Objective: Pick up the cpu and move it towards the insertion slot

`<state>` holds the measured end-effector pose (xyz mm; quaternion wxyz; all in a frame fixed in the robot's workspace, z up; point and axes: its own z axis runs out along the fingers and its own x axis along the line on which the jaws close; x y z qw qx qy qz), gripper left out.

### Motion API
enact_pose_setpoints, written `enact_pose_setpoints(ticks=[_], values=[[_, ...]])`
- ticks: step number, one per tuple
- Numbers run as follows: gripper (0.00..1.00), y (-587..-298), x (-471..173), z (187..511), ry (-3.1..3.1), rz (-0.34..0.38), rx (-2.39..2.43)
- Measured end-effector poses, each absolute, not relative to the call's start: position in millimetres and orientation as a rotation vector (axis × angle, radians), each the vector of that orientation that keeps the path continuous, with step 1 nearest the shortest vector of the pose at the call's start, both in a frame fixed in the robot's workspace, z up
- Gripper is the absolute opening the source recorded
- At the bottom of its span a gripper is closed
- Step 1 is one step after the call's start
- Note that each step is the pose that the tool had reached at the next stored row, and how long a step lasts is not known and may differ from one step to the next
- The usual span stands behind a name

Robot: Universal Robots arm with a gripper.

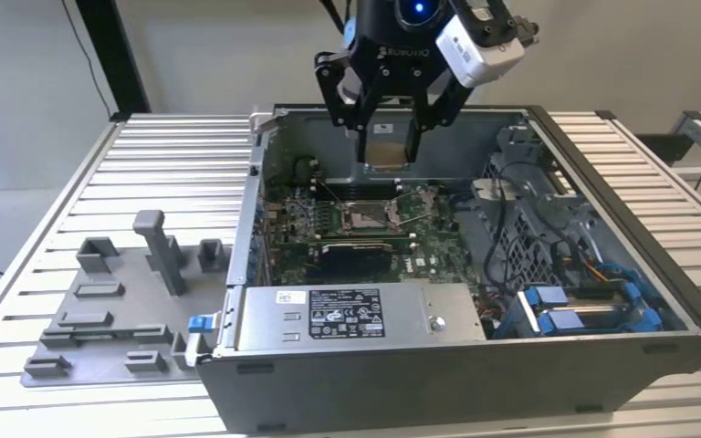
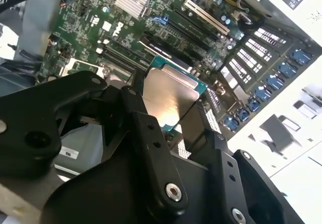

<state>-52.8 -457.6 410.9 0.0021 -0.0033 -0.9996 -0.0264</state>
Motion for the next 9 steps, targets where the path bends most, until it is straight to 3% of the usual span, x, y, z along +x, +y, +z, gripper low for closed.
enact_pose_setpoints(ticks=[9], values=[[0.00, -457.2, -48.2, 409.9, -3.136, -0.083, -0.089]])
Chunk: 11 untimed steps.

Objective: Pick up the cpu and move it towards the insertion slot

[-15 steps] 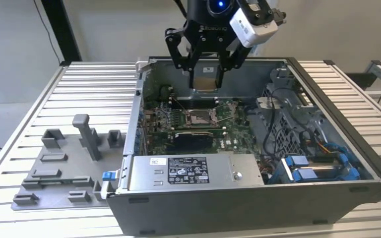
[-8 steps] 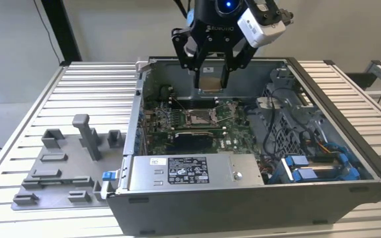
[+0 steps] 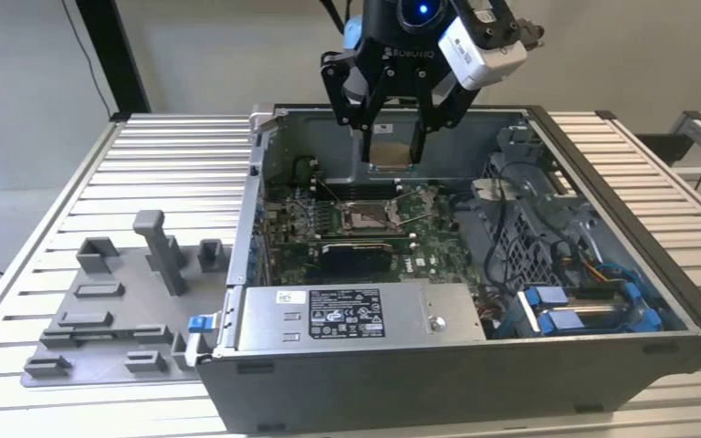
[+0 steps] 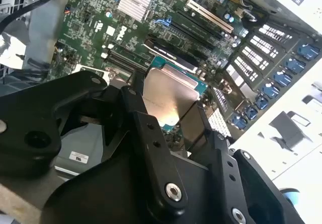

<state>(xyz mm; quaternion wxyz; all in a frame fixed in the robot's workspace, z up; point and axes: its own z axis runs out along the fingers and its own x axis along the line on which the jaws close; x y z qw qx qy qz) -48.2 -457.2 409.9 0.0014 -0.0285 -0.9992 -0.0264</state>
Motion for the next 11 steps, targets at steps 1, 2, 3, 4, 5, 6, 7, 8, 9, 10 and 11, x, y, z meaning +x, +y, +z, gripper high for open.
enact_pose_setpoints(ticks=[1, 2, 3, 4, 5, 6, 7, 8, 9, 10, 11], values=[[0.00, -457.2, -48.2, 409.9, -3.136, -0.083, -0.090], [0.00, -457.2, -48.2, 409.9, -3.136, -0.083, -0.090], [0.00, -457.2, -48.2, 409.9, -3.136, -0.083, -0.090], [0.00, -457.2, -48.2, 409.9, -3.136, -0.083, -0.090], [0.00, -457.2, -48.2, 409.9, -3.136, -0.083, -0.090], [0.00, -457.2, -48.2, 409.9, -3.136, -0.083, -0.090], [0.00, -457.2, -48.2, 409.9, -3.136, -0.083, -0.090], [0.00, -457.2, -48.2, 409.9, -3.136, -0.083, -0.090], [0.00, -457.2, -48.2, 409.9, -3.136, -0.083, -0.090], [0.00, -457.2, -48.2, 409.9, -3.136, -0.083, -0.090], [0.00, -457.1, -48.1, 409.9, -3.136, -0.083, -0.090]])
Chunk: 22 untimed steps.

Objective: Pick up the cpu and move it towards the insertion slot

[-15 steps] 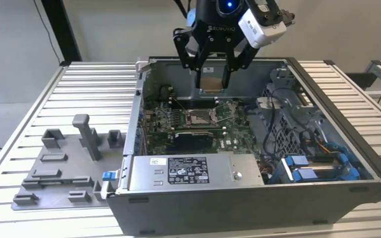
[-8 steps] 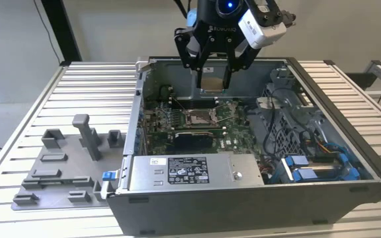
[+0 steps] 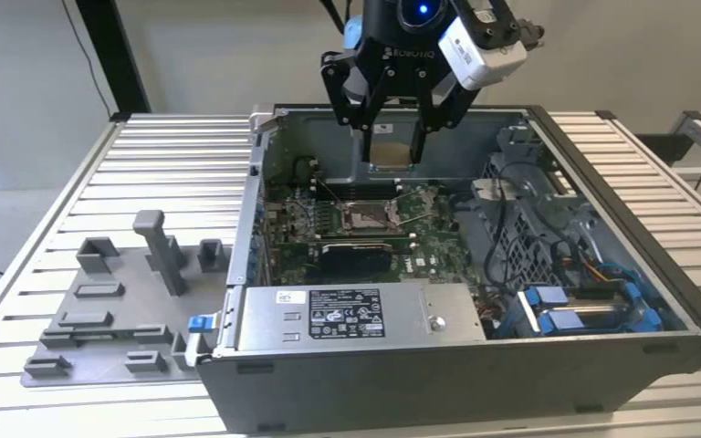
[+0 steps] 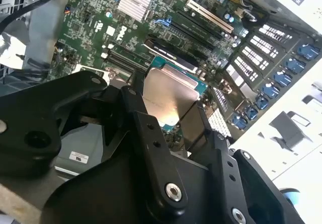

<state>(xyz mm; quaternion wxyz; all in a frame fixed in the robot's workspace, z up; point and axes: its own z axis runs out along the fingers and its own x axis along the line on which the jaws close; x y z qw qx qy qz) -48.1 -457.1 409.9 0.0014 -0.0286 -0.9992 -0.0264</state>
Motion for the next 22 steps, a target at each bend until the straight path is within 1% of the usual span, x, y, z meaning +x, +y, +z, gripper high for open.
enact_pose_setpoints(ticks=[5, 22], values=[[0.00, -453, -48, 410, -3.136, -0.083, -0.090], [0.00, -424, -48, 409, -3.136, -0.083, -0.090]])
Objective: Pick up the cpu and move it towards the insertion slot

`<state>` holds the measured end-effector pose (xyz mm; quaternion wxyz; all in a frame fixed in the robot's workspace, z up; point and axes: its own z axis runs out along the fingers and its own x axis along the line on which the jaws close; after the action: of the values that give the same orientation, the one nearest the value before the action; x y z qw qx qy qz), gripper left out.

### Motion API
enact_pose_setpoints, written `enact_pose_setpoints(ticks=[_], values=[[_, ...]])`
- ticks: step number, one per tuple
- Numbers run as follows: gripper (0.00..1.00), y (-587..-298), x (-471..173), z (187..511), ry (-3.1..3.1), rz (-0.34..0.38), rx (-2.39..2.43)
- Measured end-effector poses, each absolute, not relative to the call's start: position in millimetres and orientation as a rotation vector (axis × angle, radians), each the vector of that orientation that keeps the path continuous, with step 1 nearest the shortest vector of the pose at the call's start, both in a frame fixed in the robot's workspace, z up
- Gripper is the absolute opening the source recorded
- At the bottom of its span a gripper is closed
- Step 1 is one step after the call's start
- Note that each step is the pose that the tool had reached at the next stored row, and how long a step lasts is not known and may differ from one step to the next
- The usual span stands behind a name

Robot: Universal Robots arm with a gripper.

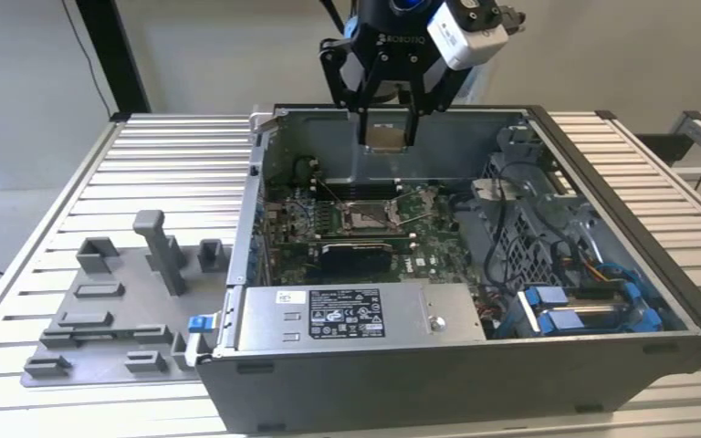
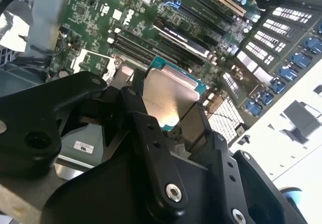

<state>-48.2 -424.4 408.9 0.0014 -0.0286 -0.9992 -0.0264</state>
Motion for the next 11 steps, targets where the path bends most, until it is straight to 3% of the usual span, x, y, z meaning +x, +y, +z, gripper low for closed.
enact_pose_setpoints(ticks=[11], values=[[0.00, -408, -48, 408, -3.136, -0.083, -0.090]])
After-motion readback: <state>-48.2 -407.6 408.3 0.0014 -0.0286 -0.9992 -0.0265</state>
